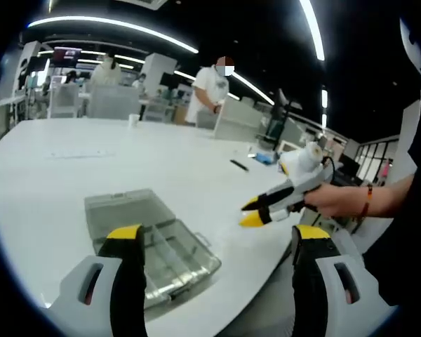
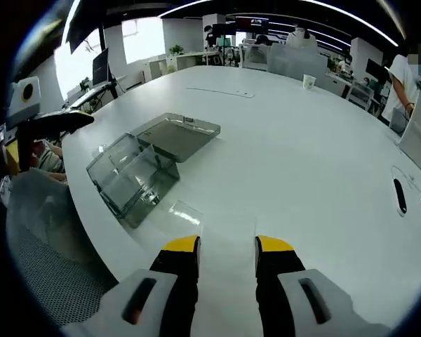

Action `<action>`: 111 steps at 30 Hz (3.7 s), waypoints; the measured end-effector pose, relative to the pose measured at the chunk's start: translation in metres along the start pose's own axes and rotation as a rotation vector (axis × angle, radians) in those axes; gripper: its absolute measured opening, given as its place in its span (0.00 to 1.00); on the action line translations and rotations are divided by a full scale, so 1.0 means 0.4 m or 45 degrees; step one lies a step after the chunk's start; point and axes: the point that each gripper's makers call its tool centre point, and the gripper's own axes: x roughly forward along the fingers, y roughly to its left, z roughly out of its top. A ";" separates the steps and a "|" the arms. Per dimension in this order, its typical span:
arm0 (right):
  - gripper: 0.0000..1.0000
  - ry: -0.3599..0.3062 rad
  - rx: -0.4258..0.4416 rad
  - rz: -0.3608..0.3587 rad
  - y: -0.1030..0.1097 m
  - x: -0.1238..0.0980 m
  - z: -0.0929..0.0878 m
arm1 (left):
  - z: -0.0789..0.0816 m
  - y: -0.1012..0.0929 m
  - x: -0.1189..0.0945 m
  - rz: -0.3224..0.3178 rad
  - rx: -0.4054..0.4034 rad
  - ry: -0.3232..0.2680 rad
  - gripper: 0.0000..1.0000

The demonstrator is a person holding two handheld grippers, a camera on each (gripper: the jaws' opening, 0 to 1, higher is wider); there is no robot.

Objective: Insert the divider into the dual guide fixture by aligning both edges with the guide slots and pushing it downward to the bottom, including one-sided entry, uneven engagement, binding, and posture correction.

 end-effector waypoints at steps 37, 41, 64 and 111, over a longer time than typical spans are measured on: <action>0.27 -0.272 -0.104 0.133 0.201 -0.057 0.123 | 0.004 -0.015 0.017 -0.057 -0.225 -0.050 0.63; 0.27 -0.279 -0.134 0.169 0.226 -0.053 0.126 | -0.008 -0.007 0.025 -0.043 -0.270 -0.035 0.59; 0.27 -0.343 -0.218 0.280 0.306 -0.067 0.170 | -0.029 0.004 0.041 -0.023 -0.491 -0.013 0.27; 0.29 -0.324 -0.559 0.433 0.360 -0.097 0.192 | -0.031 -0.005 -0.021 0.016 -0.143 0.043 0.00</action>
